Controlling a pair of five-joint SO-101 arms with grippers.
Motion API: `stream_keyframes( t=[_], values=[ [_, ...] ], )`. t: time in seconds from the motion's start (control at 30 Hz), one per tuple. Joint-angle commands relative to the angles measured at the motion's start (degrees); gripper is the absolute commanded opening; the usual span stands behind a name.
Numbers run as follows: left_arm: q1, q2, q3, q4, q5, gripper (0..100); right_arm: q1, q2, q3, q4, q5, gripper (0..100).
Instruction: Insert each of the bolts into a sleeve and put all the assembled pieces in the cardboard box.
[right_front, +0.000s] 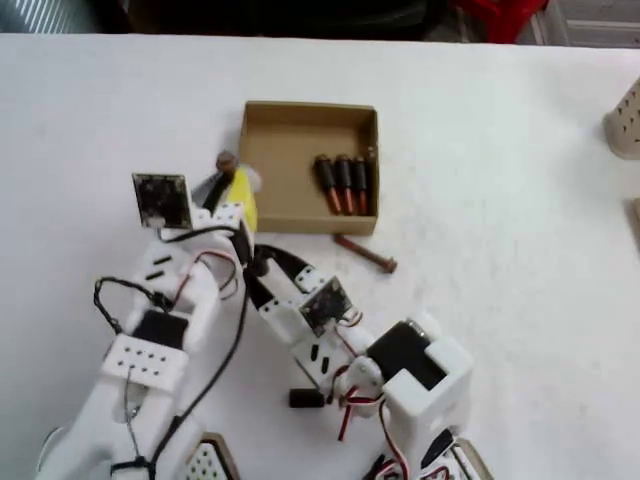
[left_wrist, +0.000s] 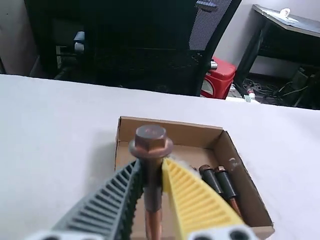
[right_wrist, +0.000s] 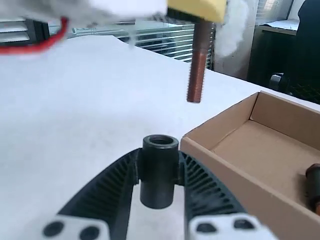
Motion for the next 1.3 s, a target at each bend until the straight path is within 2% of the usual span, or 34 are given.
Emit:
stream_keyframes(
  t=[0.0, 0.87, 1.0, 1.27],
  values=[
    [0.40, 3.65, 0.53, -8.00, 0.00, 2, -0.04, -0.22, -1.14, -0.13, 0.44, 1.7],
    [3.03, 5.23, 4.57, -6.59, 0.44, 2, -0.04, -0.31, -0.70, -0.13, 0.44, 1.7],
    [2.59, 4.97, 3.69, -3.96, 0.44, 2, -0.04, -0.40, -0.62, -0.04, 0.44, 1.7],
    [2.07, -8.57, 8.35, -2.73, 0.53, 2, -0.04, -0.40, -0.62, 0.13, 0.44, 1.7]
  ],
)
